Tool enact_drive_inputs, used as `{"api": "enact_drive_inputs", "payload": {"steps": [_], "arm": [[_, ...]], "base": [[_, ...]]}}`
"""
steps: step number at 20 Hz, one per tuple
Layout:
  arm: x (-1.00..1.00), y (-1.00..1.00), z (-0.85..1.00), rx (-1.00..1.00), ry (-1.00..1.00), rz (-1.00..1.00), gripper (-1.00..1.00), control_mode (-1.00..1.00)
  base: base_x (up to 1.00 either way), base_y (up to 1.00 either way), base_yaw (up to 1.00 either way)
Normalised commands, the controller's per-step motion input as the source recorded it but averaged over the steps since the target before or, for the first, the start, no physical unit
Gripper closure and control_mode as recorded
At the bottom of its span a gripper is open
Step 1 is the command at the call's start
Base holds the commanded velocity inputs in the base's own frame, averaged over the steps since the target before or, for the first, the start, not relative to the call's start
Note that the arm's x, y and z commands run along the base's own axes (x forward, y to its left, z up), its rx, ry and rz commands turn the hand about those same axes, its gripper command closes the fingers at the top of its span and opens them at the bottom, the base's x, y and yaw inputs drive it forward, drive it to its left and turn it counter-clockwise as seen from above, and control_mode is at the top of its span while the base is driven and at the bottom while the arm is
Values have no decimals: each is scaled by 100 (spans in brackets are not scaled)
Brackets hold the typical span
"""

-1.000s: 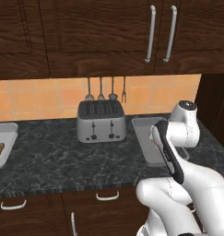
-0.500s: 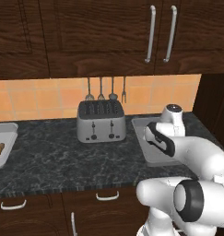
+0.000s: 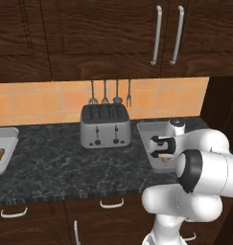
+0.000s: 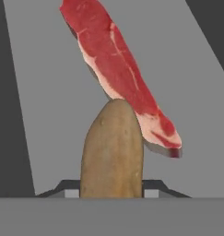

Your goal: Place one sweet potato and one steak in each tupperware on the nearby counter, to pack two identical lunches.

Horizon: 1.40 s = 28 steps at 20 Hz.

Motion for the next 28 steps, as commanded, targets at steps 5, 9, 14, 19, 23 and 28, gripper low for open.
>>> {"api": "enact_drive_inputs", "payload": {"steps": [5, 9, 14, 19, 23, 28], "arm": [[-2, 0, -33, 0, -1, 0, -100, -100], [-32, 0, 20, 0, -1, 0, -100, -100], [-55, 0, 82, 0, -3, 0, -100, -100], [-64, 0, 93, 0, -5, 0, -100, -100], [-95, 6, 62, 0, -10, 0, -100, -100], [-79, 37, 84, -1, -9, 0, -100, -100]], "base": [[0, 0, 0], [0, 0, 0], [0, 0, 0], [0, 0, 0], [0, 0, 0], [0, 0, 0]]}}
